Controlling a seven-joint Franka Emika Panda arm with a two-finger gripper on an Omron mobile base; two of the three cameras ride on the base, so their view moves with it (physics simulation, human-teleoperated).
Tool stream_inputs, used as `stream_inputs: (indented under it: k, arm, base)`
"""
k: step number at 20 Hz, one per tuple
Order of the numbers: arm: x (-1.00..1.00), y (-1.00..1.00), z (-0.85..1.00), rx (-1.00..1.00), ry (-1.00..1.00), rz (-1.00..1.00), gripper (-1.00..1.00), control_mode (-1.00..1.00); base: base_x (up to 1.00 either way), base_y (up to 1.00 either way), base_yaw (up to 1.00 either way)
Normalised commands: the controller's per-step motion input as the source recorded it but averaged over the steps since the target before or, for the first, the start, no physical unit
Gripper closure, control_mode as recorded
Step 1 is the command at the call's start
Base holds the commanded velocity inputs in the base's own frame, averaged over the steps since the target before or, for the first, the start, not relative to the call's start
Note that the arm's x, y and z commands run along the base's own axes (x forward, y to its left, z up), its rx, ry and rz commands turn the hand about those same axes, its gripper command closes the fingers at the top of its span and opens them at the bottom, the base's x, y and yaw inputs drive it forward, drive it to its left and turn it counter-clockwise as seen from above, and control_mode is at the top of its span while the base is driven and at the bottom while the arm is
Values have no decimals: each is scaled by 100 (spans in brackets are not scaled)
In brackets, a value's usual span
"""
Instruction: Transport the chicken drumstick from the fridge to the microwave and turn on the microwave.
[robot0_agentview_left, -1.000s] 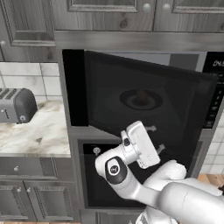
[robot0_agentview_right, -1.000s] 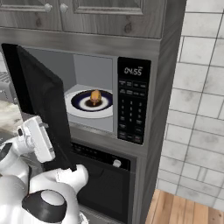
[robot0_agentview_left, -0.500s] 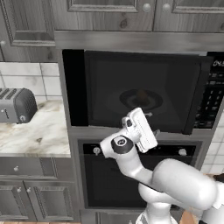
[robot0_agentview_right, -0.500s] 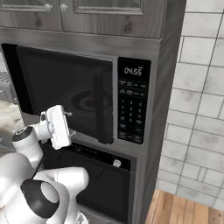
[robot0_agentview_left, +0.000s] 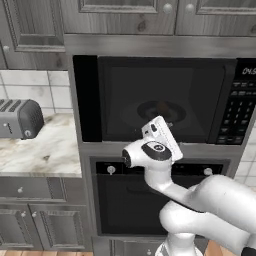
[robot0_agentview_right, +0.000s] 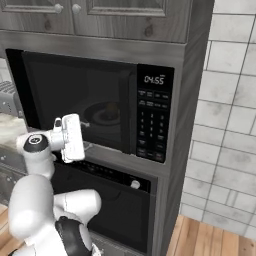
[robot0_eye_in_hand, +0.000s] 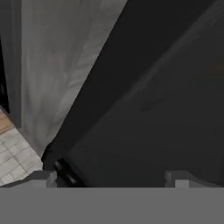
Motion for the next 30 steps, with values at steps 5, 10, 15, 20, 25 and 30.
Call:
stream_inputs:
  k: [5, 10, 15, 20, 25, 30]
  arm:
    - [60, -1, -7, 19, 61, 51, -100, -100]
    - [-39, -1, 0, 4, 9, 40, -100, -100]
    - [-97, 0, 9, 3, -14, 12, -100, -100]
    - [-81, -12, 46, 12, 0, 8, -100, -100]
    - [-35, -52, 27, 22, 10, 8, -100, -100]
    - [-44, -90, -6, 27, 1, 7, -100, -100]
  base:
    - [0, 0, 0]
    - [0, 0, 0]
    - [0, 0, 0]
    - [0, 0, 0]
    - [0, 0, 0]
    - [0, 0, 0]
